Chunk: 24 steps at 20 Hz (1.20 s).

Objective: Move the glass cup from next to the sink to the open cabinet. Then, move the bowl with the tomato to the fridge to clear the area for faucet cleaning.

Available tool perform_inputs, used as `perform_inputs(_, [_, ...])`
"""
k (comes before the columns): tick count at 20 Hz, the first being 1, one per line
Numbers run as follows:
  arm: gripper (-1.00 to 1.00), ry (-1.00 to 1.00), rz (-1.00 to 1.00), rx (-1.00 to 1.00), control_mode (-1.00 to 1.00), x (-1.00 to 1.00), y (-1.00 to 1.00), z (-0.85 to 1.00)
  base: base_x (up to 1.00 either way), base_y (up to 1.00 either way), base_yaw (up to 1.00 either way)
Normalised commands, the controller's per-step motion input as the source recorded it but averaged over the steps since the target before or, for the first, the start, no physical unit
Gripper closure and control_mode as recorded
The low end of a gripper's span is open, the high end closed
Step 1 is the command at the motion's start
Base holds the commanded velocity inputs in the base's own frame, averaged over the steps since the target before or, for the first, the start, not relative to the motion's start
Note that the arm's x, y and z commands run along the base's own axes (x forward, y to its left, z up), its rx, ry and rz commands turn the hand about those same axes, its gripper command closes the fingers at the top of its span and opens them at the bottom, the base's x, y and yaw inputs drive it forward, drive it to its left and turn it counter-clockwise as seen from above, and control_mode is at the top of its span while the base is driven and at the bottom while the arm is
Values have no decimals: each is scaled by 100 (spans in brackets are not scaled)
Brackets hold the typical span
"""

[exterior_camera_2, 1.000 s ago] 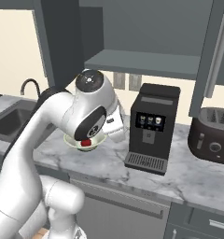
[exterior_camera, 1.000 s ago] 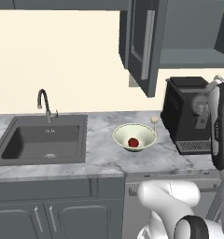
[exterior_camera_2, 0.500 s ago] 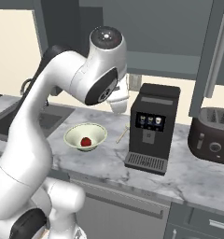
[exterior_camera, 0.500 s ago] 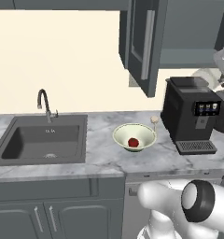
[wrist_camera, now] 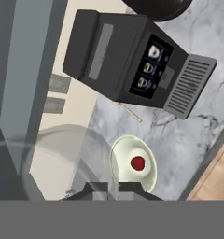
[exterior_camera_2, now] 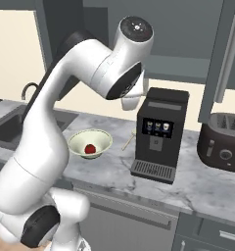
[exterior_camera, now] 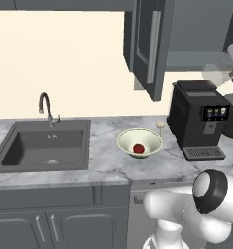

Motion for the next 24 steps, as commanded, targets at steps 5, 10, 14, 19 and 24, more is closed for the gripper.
perform_inputs(5, [100, 0, -7, 0, -100, 69, 0, 21, 0, 0, 0])
perform_inputs(10, [100, 0, -9, -8, -100, 74, 0, 5, 0, 0, 0])
perform_inputs(14, [100, 3, -8, -5, -100, 79, 0, 0, 0, 0, 0])
perform_inputs(19, [100, 9, -7, -1, -100, 81, -8, 0, 0, 0, 0])
perform_inputs(24, [100, 6, -5, 0, -100, 64, -12, 0, 0, 0, 0])
